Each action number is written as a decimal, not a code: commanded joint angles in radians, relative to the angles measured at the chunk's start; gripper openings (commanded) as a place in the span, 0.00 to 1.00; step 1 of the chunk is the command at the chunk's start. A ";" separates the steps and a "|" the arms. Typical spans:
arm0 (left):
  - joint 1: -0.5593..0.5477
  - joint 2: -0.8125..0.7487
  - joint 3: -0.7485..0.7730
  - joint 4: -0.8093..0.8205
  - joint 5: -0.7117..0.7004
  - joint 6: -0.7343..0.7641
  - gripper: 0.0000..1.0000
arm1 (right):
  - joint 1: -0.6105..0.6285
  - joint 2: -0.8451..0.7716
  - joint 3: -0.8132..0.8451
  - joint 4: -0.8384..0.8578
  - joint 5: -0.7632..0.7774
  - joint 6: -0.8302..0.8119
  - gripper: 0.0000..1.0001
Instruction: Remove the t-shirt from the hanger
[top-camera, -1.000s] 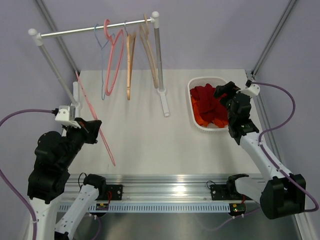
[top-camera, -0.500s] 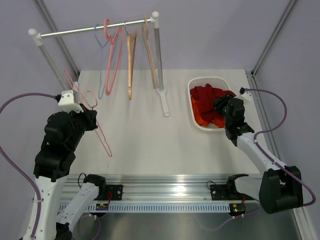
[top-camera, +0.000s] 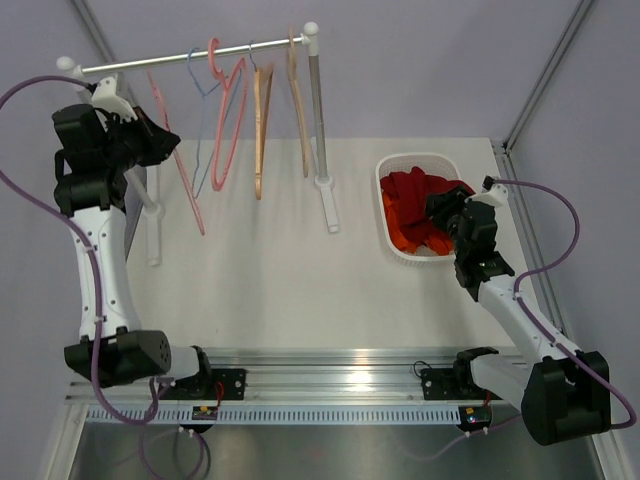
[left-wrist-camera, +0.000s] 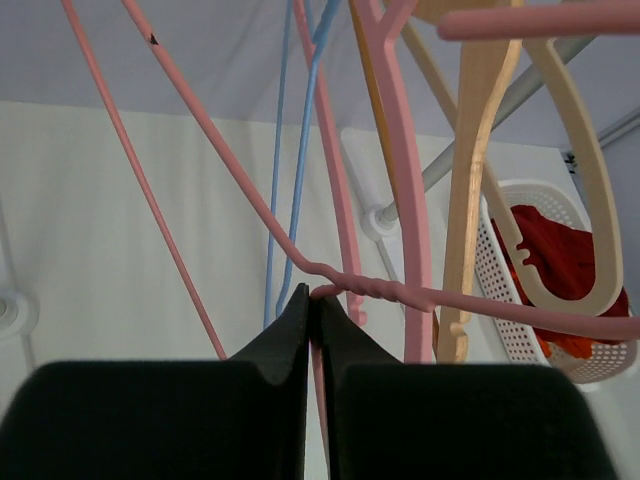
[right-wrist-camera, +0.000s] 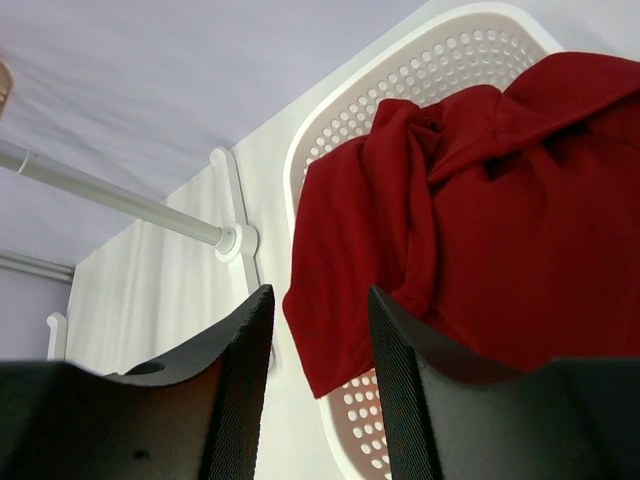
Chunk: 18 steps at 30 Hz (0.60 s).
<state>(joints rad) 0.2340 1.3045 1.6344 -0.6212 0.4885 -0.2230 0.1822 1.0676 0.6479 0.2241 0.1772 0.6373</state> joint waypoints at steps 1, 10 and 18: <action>0.063 0.106 0.169 0.064 0.264 0.019 0.00 | -0.003 -0.026 -0.014 0.052 -0.025 0.013 0.50; 0.143 0.312 0.306 0.202 0.553 -0.146 0.00 | -0.001 0.014 -0.013 0.093 -0.070 0.030 0.50; 0.154 0.490 0.484 0.343 0.602 -0.315 0.00 | 0.034 0.054 -0.004 0.106 -0.044 -0.016 0.51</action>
<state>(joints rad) 0.3737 1.7645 2.0335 -0.4400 0.9966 -0.4210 0.1925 1.1091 0.6327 0.2829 0.1196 0.6468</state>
